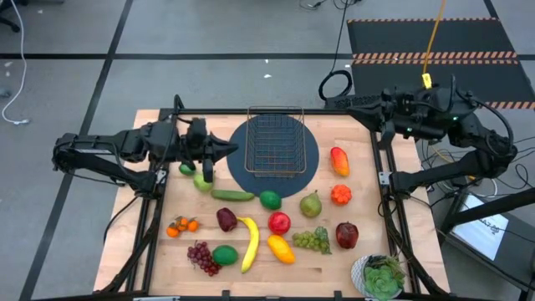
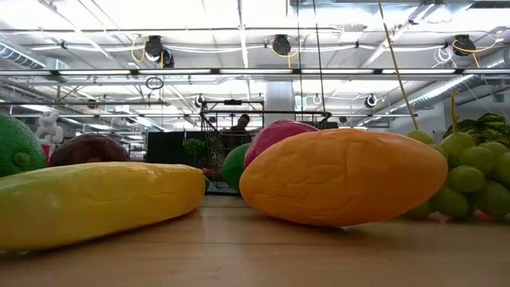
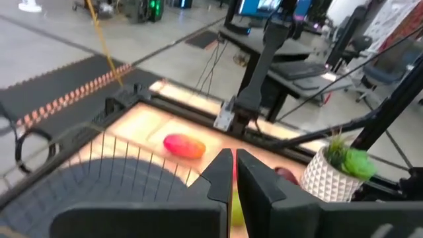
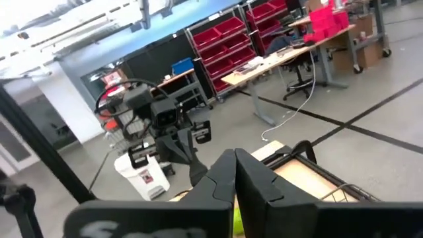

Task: Build produce basket
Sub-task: Put the top green pear into the gold wire basket

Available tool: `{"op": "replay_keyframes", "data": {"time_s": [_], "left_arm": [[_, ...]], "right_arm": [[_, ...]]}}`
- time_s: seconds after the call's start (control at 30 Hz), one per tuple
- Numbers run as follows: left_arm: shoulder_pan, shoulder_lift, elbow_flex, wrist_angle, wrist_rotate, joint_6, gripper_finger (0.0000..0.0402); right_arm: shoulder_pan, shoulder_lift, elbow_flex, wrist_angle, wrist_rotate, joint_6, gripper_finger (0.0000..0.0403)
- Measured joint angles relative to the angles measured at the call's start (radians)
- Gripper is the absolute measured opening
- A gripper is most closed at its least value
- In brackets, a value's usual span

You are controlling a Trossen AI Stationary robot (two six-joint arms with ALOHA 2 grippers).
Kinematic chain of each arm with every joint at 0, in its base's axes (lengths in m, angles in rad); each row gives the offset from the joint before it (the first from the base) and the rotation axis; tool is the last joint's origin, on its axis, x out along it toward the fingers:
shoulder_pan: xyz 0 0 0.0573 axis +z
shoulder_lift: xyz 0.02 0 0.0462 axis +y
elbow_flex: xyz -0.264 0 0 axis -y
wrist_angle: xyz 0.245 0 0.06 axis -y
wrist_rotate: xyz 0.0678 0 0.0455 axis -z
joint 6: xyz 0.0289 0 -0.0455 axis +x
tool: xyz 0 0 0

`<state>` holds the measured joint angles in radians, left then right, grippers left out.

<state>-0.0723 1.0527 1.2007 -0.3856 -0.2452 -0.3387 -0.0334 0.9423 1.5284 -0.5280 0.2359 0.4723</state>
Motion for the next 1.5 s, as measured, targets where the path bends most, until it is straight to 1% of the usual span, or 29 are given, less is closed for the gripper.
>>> {"op": "replay_keyframes", "data": {"time_s": [0.13,0.3,0.47,0.57,0.7,0.87,0.97,1.03,1.23,1.4,1.5], "left_arm": [[0.018,-0.001,0.000,-0.120,0.000,-0.113,0.0024],[0.058,0.000,0.000,-0.380,0.002,-0.320,0.0024],[0.137,0.008,0.000,-0.620,0.051,-0.461,0.0032],[0.206,0.020,0.000,-0.692,0.109,-0.492,0.0053],[0.283,0.033,-0.001,-0.744,0.208,-0.474,0.0087],[0.360,0.066,0.000,-0.758,0.287,-0.466,0.0130],[0.400,0.105,0.000,-0.788,0.348,-0.378,0.0155],[0.419,0.147,0.000,-0.820,0.377,-0.349,0.0171],[0.451,0.286,-0.001,-0.913,0.365,-0.250,0.0221],[0.455,0.387,-0.001,-0.914,0.330,-0.180,0.0264],[0.454,0.439,-0.001,-0.915,0.324,-0.165,0.0284]], "right_arm": [[0.000,0.020,0.000,0.000,0.003,0.060,0.0000],[0.000,0.056,0.000,0.000,0.006,0.092,0.0000],[0.000,0.091,0.000,0.000,0.081,0.123,0.0000],[-0.013,0.105,0.000,0.001,0.109,0.128,0.0000],[-0.039,0.125,0.000,0.001,0.110,0.154,0.0000],[-0.060,0.157,0.000,0.001,0.108,0.184,0.0000],[-0.073,0.179,0.000,0.001,0.108,0.215,0.0000],[-0.082,0.193,0.000,0.003,0.108,0.228,0.0000],[-0.086,0.230,0.000,0.008,0.107,0.249,0.0000],[-0.085,0.250,0.000,0.011,0.105,0.279,0.0000],[-0.084,0.251,0.000,0.016,0.104,0.279,0.0000]]}}
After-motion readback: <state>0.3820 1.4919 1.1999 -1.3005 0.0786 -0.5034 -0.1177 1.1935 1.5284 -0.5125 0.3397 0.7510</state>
